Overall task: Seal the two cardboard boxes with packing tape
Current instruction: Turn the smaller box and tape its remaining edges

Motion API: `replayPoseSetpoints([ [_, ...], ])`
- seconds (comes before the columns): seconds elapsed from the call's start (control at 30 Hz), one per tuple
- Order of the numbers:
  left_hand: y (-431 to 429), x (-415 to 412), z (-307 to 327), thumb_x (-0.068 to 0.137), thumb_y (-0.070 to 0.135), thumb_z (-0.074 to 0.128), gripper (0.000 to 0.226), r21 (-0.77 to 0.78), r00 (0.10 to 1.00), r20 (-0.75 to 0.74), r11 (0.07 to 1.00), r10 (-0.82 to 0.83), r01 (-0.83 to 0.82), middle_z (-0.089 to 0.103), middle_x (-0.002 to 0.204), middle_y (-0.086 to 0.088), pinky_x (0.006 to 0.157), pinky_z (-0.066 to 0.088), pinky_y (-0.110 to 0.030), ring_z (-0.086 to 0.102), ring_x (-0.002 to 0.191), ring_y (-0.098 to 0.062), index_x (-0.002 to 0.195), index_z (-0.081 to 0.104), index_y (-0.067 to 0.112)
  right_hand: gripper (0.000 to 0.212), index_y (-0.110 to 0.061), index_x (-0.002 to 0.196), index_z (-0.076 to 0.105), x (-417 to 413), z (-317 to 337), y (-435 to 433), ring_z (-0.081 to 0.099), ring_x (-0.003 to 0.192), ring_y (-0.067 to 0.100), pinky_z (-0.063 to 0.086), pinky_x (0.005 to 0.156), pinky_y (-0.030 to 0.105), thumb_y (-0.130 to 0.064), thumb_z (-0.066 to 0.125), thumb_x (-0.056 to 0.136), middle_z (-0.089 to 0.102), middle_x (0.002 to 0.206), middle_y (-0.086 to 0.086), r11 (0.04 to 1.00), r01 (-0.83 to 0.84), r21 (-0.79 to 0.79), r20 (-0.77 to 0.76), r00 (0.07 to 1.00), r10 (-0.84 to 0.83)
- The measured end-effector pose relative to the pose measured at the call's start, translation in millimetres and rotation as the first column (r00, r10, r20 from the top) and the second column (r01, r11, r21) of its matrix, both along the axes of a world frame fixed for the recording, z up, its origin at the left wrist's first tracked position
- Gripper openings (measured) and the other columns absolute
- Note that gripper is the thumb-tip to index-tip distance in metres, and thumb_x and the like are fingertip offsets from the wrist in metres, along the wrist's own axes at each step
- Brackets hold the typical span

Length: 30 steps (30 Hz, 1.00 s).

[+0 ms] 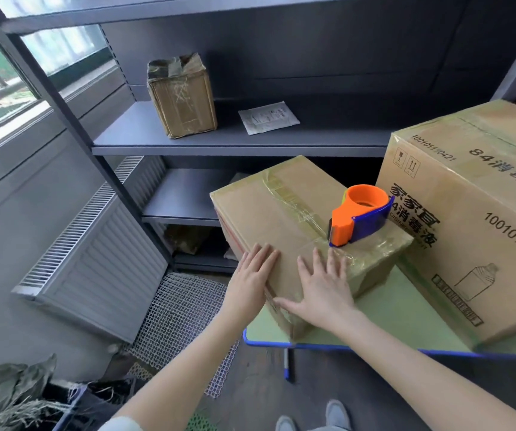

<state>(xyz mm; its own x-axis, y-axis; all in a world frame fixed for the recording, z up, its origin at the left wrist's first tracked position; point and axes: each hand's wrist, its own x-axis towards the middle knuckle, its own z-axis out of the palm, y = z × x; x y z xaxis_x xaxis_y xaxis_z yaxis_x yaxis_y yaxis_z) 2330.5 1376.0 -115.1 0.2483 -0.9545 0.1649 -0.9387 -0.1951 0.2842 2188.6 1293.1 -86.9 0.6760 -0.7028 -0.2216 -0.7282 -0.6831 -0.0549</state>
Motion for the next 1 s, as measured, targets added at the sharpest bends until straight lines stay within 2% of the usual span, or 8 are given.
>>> replayPoseSetpoints([
  [0.1,2.3,0.5,1.8,0.073,-0.003,0.057,0.063,-0.025,1.000,0.018,0.999,-0.022,0.023,0.047,0.138,-0.019,0.111,0.029,-0.048,0.039,0.131,-0.039,0.135,0.048,0.003,0.111,-0.017,0.149,0.001,6.3,-1.8,4.2,-0.006,0.140,0.044,-0.002,0.111,0.060,-0.087,0.030,0.068,-0.002,0.155,0.021,1.000,0.021,-0.012,-0.040,0.999,-0.021],
  [0.17,3.9,-4.0,1.1,0.066,-0.002,0.064,0.063,-0.036,0.999,0.042,0.999,-0.004,0.006,0.055,0.129,-0.021,0.103,0.038,-0.054,0.048,0.123,-0.042,0.129,0.054,0.000,0.111,-0.017,0.149,-0.001,9.5,-0.7,3.6,-0.004,0.140,0.046,0.002,0.111,0.061,-0.085,0.035,0.069,-0.002,0.154,0.022,1.000,0.018,-0.009,-0.063,0.998,-0.018],
  [0.3,7.4,-13.5,2.0,0.062,0.006,0.064,0.065,-0.060,0.998,0.059,0.998,0.039,-0.035,0.057,0.127,-0.018,0.104,0.035,-0.056,0.051,0.121,-0.039,0.127,0.056,0.001,0.106,-0.021,0.149,0.000,10.4,4.3,1.0,-0.001,0.138,0.049,0.006,0.109,0.063,-0.078,0.043,0.071,0.000,0.153,0.025,1.000,-0.023,0.009,-0.121,0.992,0.024],
  [0.43,9.6,-31.6,1.5,0.054,0.014,0.065,0.068,-0.073,0.988,0.125,0.994,0.087,-0.078,0.062,0.119,-0.014,0.104,0.036,-0.054,0.058,0.111,-0.035,0.121,0.061,0.004,0.109,-0.021,0.148,-0.009,-5.5,4.5,-6.6,-0.002,0.138,0.050,0.004,0.109,0.063,-0.073,0.048,0.071,-0.003,0.153,0.026,0.994,-0.109,0.031,-0.144,0.983,0.112],
  [0.63,14.3,-68.4,-5.6,0.050,0.031,0.064,0.070,-0.067,0.974,0.178,0.989,0.139,-0.129,0.063,0.111,-0.007,0.094,0.046,-0.042,0.060,0.094,-0.030,0.117,0.063,0.010,0.102,-0.032,0.147,-0.011,-44.3,5.6,-38.5,-0.020,0.137,0.045,-0.010,0.111,0.057,-0.066,0.051,0.073,-0.017,0.153,0.021,0.942,-0.316,0.115,-0.149,0.932,0.331],
  [0.77,7.1,-79.3,-3.8,0.064,0.045,0.061,0.063,-0.092,0.979,0.182,0.993,0.092,-0.076,0.061,0.109,-0.001,0.090,0.045,-0.038,0.059,0.094,-0.025,0.121,0.061,0.017,0.098,-0.037,0.146,-0.011,-66.9,11.8,-66.8,-0.031,0.135,0.035,-0.017,0.111,0.052,-0.055,0.056,0.076,-0.028,0.150,0.013,0.906,-0.364,0.215,-0.118,0.912,0.394],
  [0.87,-2.8,-71.5,0.3,0.073,0.060,0.060,0.065,-0.076,0.984,0.172,0.996,0.052,-0.039,0.058,0.118,0.002,0.095,0.042,-0.037,0.055,0.106,-0.025,0.126,0.058,0.023,0.098,-0.037,0.146,-0.012,-72.5,19.0,-80.3,-0.030,0.136,0.029,-0.016,0.111,0.050,-0.045,0.058,0.078,-0.028,0.150,0.011,0.896,-0.361,0.258,-0.123,0.908,0.401],
  [1.0,-12.2,-47.1,6.0,0.079,0.074,0.043,0.080,0.124,0.984,0.140,0.984,0.111,-0.129,0.033,0.147,0.000,0.113,0.014,-0.039,0.024,0.136,-0.022,0.144,0.033,0.028,0.094,-0.035,0.145,-0.014,-66.0,20.7,-75.4,-0.025,0.138,0.036,-0.011,0.113,0.054,-0.049,0.053,0.082,-0.026,0.151,0.015,0.909,-0.356,0.216,-0.164,0.905,0.394],
])
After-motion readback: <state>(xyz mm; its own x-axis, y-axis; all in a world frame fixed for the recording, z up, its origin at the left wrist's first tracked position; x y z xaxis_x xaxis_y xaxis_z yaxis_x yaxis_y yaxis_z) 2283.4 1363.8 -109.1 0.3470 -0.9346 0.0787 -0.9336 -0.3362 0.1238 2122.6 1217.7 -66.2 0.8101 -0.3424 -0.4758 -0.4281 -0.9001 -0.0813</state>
